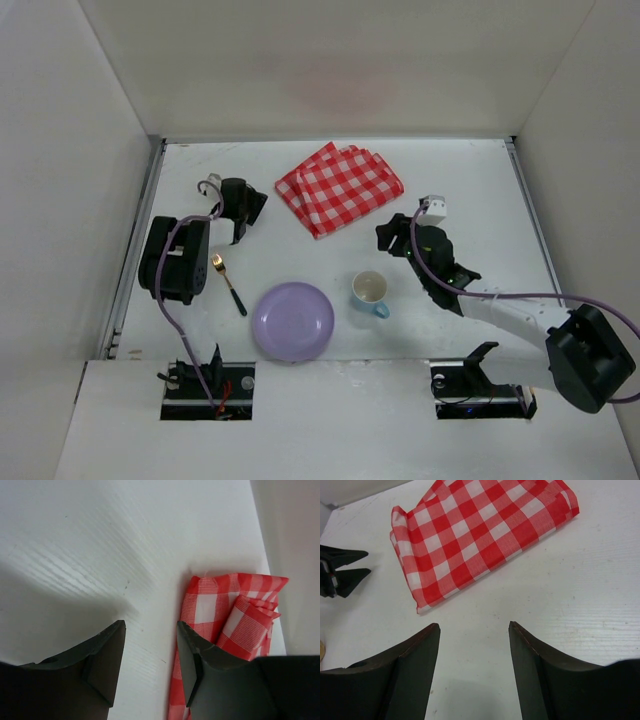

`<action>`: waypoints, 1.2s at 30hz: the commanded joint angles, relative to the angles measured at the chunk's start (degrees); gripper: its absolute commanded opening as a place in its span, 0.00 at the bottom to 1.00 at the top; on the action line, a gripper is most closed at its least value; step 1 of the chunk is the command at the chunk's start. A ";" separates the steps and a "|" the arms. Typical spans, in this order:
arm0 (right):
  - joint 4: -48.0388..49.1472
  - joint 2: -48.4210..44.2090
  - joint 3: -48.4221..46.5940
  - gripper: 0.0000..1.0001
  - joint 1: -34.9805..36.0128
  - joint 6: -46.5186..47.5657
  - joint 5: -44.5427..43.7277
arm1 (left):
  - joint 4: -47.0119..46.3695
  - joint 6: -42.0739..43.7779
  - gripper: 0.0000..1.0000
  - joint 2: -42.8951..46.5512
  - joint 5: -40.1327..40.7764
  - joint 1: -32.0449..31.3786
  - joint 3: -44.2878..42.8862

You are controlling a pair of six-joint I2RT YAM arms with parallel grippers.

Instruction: Set the dinner table for one person

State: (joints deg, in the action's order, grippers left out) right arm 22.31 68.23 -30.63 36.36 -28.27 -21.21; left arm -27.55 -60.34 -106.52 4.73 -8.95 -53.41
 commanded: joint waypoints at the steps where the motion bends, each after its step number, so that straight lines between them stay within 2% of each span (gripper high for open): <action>1: 1.86 0.50 -1.80 0.63 0.24 0.76 0.64 | -3.64 -0.22 0.43 -2.02 -6.75 0.29 -4.33; 6: 1.69 1.12 -2.24 0.63 0.51 0.67 1.17 | -6.99 0.57 0.45 -4.83 -7.72 -0.85 -5.30; 11: 1.69 1.38 -2.33 0.64 0.95 0.68 1.17 | -3.58 0.22 0.43 -10.19 -7.72 -0.85 -10.74; 16: 1.60 1.30 -2.41 0.64 1.12 0.76 1.17 | 1.09 2.15 0.25 -13.44 -6.84 -2.08 -16.19; 19: 1.60 1.03 -2.33 0.63 1.12 0.94 1.17 | 1.27 2.24 0.10 -13.89 -5.97 -2.52 -16.47; 21: 1.60 0.68 -2.15 0.63 1.12 0.94 1.17 | 1.01 1.54 0.04 -12.49 -4.04 -2.52 -14.11; 23: 1.60 0.59 -2.15 0.61 1.12 0.94 1.17 | 0.66 1.27 0.02 -10.21 -2.54 -2.52 -10.42; 28: -0.59 2.87 -4.52 0.36 1.74 2.69 5.11 | -2.50 -0.83 0.01 -2.39 2.12 -3.31 3.20; 30: -1.73 4.89 -6.27 0.32 3.23 4.27 8.10 | -4.87 -1.36 0.01 0.07 2.65 -4.10 7.86; 34: -2.61 8.41 -10.23 0.32 7.00 6.12 10.66 | -6.64 -5.74 0.02 3.24 2.74 -6.99 14.11; 36: -4.36 10.25 -13.56 0.37 8.94 7.52 11.54 | -7.25 -6.81 0.04 4.30 2.65 -8.75 16.13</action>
State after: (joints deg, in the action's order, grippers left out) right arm 18.81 77.03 -38.74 42.85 -23.90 -13.15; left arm -35.90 -65.10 -103.68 6.48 -15.05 -40.88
